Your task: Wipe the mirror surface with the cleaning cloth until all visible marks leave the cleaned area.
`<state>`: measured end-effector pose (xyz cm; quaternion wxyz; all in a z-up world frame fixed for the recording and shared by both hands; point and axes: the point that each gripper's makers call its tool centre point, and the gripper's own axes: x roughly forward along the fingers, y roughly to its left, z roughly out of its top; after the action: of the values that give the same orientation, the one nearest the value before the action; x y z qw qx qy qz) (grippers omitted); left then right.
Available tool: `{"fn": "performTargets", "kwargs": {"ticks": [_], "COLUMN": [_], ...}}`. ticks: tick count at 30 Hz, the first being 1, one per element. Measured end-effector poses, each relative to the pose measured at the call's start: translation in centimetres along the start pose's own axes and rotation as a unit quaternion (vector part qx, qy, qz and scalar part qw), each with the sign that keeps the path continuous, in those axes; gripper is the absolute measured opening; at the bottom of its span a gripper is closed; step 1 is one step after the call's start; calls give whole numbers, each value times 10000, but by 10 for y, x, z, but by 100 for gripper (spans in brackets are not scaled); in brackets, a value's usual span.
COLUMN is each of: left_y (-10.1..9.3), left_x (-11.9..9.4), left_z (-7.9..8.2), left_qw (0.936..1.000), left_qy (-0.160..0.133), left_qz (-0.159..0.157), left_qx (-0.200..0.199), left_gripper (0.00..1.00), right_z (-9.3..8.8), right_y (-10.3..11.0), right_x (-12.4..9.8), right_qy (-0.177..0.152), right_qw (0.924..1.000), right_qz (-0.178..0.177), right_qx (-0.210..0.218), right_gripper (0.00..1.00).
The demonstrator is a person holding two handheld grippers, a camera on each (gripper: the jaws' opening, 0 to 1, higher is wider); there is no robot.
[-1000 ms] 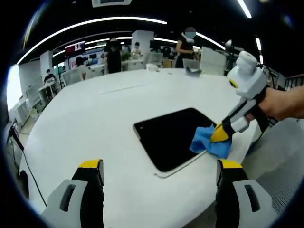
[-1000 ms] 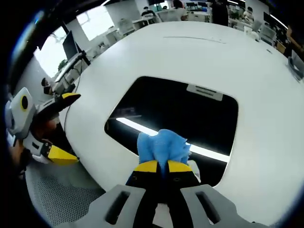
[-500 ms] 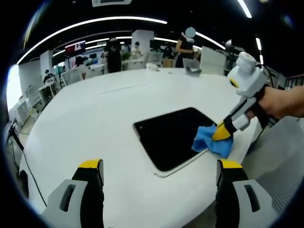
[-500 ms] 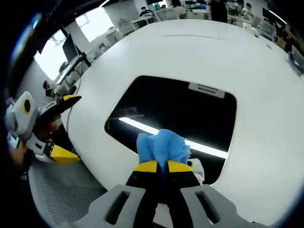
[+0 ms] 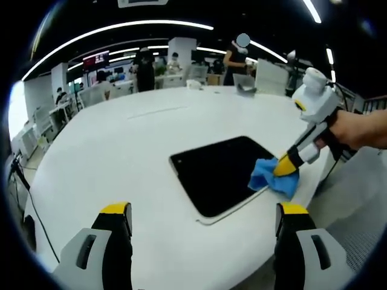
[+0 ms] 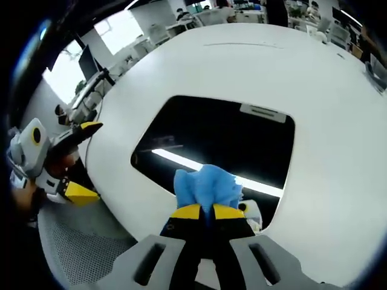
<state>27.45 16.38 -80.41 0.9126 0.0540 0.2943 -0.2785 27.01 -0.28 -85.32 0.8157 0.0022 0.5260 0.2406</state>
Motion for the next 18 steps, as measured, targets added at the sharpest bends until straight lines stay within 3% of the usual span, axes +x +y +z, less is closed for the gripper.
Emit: {"fn": "performTargets", "kwargs": {"ticks": [18], "left_y": [0], "left_x": [1], "left_z": [-1], "left_qw": [10000], "left_qy": [14], "left_qz": [-15], "left_qx": [16], "left_gripper": [99], "right_z": [-5], "right_y": [-16], "right_x": [-8], "right_qy": [22], "right_qw": [9999], "right_qz": [-76], "right_qx": [97], "right_gripper": [0]}}
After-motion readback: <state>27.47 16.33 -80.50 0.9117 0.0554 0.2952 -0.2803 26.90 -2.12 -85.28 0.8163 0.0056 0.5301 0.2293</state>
